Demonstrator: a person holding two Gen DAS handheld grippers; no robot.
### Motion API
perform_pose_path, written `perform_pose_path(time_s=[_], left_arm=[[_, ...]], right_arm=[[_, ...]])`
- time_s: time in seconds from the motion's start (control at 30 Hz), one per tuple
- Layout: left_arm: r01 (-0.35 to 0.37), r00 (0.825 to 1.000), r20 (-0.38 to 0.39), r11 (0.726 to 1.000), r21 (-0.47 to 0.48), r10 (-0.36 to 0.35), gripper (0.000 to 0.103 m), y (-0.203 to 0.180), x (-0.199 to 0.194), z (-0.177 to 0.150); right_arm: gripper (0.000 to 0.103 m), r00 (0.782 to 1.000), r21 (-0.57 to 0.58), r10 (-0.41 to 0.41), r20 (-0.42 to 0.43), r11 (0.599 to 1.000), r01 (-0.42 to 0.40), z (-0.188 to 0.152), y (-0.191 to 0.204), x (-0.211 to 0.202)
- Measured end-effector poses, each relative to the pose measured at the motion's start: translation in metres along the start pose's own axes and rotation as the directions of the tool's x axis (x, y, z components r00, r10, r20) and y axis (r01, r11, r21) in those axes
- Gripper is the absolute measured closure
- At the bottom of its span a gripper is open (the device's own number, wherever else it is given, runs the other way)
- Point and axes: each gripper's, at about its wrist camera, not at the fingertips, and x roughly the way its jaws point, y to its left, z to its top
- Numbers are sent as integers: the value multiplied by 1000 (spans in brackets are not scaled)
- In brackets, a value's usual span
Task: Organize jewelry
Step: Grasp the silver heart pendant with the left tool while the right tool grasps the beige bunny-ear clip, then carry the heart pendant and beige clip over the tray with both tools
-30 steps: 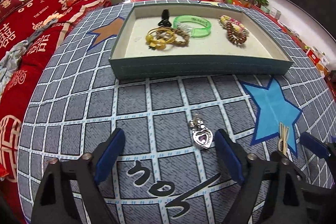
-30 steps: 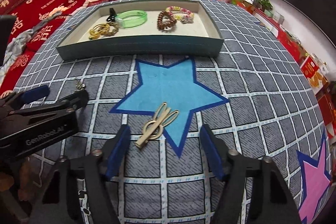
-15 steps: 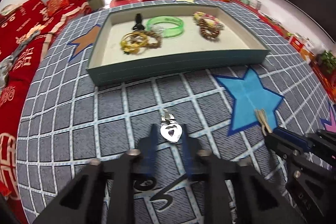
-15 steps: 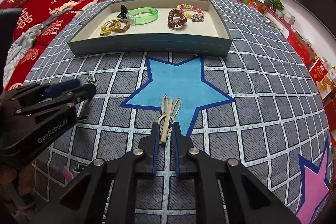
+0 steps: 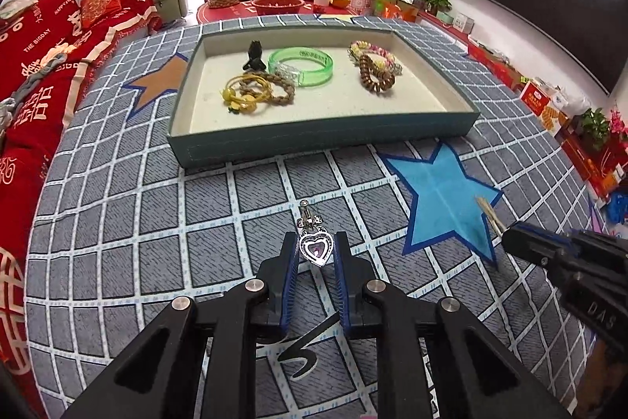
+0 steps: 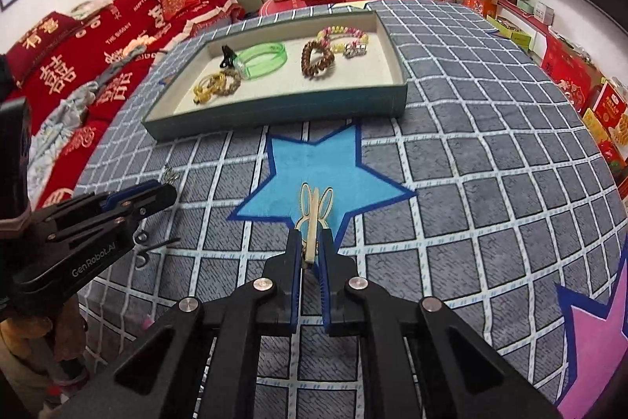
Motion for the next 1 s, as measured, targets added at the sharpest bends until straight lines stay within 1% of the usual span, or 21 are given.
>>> perform_pose_path(time_s=[0.27,0.53,0.73,0.87,1.0], left_arm=[[-7,999,39,1000,-4,7,72,8,-15,13],[-15,996,89,1000,-14,16,72,21,-24,44],[-13,996,92,999,-46,18,72,36,-14,71],[-21,997,77,999,-44,24,72,41,-1,87],[-19,998,55,999,-33,21,72,41,15,101]], right_arm=[[94,998,15,37,41,999,-38,24,-4,-14],[94,996,-26,38,77,999,-37,64,-2,-15],[94,996,-24,46,80,999,-44,98,-7,-3],[94,997,-12,39,66,999,-39,120,-12,13],[94,999,-8,27,45,1000,-26,134,-16,29]])
